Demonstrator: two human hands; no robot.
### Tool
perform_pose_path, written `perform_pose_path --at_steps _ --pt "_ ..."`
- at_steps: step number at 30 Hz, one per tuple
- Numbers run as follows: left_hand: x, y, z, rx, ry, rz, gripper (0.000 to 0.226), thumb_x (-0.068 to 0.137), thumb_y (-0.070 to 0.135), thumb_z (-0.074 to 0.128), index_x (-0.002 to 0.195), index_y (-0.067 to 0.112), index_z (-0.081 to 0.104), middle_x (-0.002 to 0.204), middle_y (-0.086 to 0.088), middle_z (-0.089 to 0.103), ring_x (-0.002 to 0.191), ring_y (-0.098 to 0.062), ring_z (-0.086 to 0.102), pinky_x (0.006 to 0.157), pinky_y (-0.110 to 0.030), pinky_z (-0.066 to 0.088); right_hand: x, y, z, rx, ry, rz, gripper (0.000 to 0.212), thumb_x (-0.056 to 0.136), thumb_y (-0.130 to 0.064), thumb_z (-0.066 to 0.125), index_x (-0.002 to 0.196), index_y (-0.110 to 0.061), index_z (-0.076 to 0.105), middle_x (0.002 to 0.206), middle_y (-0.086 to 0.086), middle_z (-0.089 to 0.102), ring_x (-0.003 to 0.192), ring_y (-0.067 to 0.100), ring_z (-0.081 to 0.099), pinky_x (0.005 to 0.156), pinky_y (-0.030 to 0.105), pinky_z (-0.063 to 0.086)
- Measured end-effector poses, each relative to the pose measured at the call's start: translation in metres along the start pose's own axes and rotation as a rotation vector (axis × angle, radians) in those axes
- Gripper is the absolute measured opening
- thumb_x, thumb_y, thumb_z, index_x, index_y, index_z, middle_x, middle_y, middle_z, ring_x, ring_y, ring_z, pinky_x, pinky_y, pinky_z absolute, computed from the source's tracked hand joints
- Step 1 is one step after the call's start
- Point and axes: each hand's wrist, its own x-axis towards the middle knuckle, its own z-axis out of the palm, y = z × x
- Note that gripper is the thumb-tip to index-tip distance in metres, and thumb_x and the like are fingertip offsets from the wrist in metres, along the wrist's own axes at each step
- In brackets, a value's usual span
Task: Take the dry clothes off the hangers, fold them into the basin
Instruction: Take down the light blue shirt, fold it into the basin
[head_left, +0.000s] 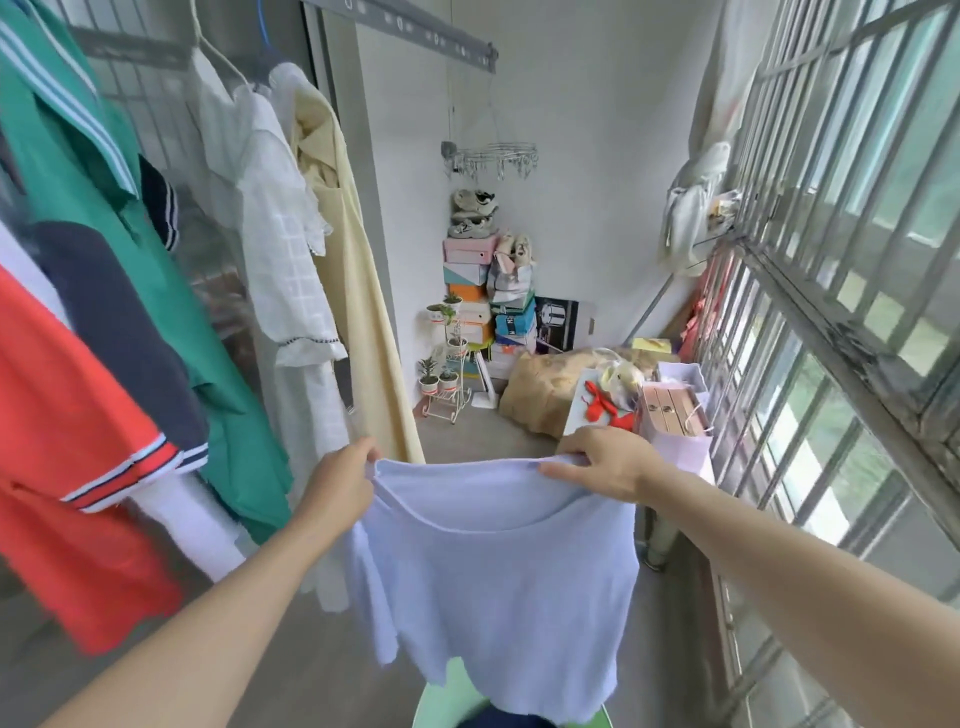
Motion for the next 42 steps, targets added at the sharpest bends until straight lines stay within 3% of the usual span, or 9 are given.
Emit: perform_pose_path --at_steps 4,9,14,18,24,28,30,36,42 --pt "0.020 -0.004 0.001 -0.020 -0.024 -0.031 0.028 0.073 -0.011 0.037 0.066 0.016 0.042 0.070 -0.009 0.053 0.069 -0.029 0.047 0.054 -0.032 0.028 -0.004 0.010 -0.008 0.029 -0.093 0.027 0.051 0.077 -0.051 0.057 0.122 -0.026 0.056 0.114 0.001 0.053 0.106 0.021 0.053 0.090 0.036 0.043" --pt "0.031 0.010 0.005 -0.114 -0.028 0.066 0.034 0.088 -0.001 0.040 0.062 0.018 0.028 0.057 -0.002 0.037 0.064 -0.028 0.037 0.053 -0.034 0.024 0.002 0.013 0.001 -0.013 0.080 0.066 0.024 0.087 -0.020 0.050 0.110 -0.017 0.058 0.110 0.004 0.054 0.101 0.027 0.055 0.077 0.034 0.041" --pt "0.041 0.009 0.002 -0.074 -0.045 0.129 0.022 0.086 0.016 0.047 0.067 0.019 0.036 0.058 0.000 0.041 0.065 -0.030 0.040 0.056 -0.034 0.030 0.009 0.016 0.007 -0.046 0.107 0.170 0.019 0.094 -0.022 0.042 0.076 -0.026 0.048 0.092 0.003 0.062 0.088 0.027 0.057 0.067 0.036 0.042" --pt "0.053 0.001 -0.001 -0.092 -0.057 0.145 0.014 0.087 0.020 0.052 0.075 0.020 0.044 0.069 -0.002 0.055 0.075 -0.032 0.054 0.066 -0.036 0.044 0.011 0.021 0.015 -0.099 0.174 0.289 0.033 0.097 -0.041 0.038 0.095 -0.019 0.062 0.095 0.004 0.067 0.091 0.026 0.060 0.071 0.036 0.049" --pt "0.060 -0.006 0.003 -0.142 -0.029 0.121 0.028 0.098 0.019 0.043 0.070 0.020 0.038 0.063 -0.004 0.046 0.067 -0.031 0.046 0.059 -0.035 0.031 0.013 0.013 0.013 0.585 0.079 0.231 0.096 0.058 -0.081 0.062 0.091 0.009 0.057 0.085 0.023 0.062 0.082 0.035 0.059 0.076 0.041 0.047" --pt "0.062 -0.008 0.004 -0.371 0.009 0.050 0.028 0.097 0.009 0.045 0.069 0.011 0.048 0.060 -0.002 0.039 0.060 -0.022 0.037 0.058 -0.033 0.026 0.007 -0.001 0.000 0.773 -0.160 0.131 0.031 0.070 -0.029 0.082 0.066 -0.016 0.054 0.065 -0.008 0.056 0.065 0.007 0.055 0.063 0.018 0.041" --pt "0.062 -0.009 0.004 -0.457 0.035 0.004 0.024 0.097 0.006 0.044 0.075 -0.002 0.050 0.061 -0.003 0.035 0.059 -0.019 0.032 0.056 -0.033 0.023 0.007 -0.003 -0.001 0.653 -0.225 0.108 0.029 0.074 -0.013 0.079 0.063 -0.026 0.055 0.061 -0.018 0.057 0.060 -0.002 0.054 0.058 0.010 0.039" --pt "0.062 -0.010 0.005 -0.546 0.082 -0.007 0.031 0.098 0.013 0.046 0.074 -0.007 0.046 0.065 -0.008 0.036 0.063 -0.019 0.033 0.057 -0.032 0.024 0.010 0.011 0.007 0.143 0.245 0.323 0.028 0.082 -0.032 0.067 0.063 -0.021 0.050 0.055 -0.006 0.039 0.057 0.014 0.040 0.050 0.028 0.025" --pt "0.059 0.004 -0.001 -0.324 0.048 0.156 0.036 0.097 0.021 0.049 0.063 0.015 0.040 0.055 0.001 0.035 0.057 -0.021 0.035 0.056 -0.035 0.025 0.016 0.011 0.018 0.347 0.164 0.293 0.042 0.090 -0.044 0.056 0.068 -0.011 0.040 0.064 0.005 0.037 0.061 0.016 0.035 0.058 0.033 0.020"
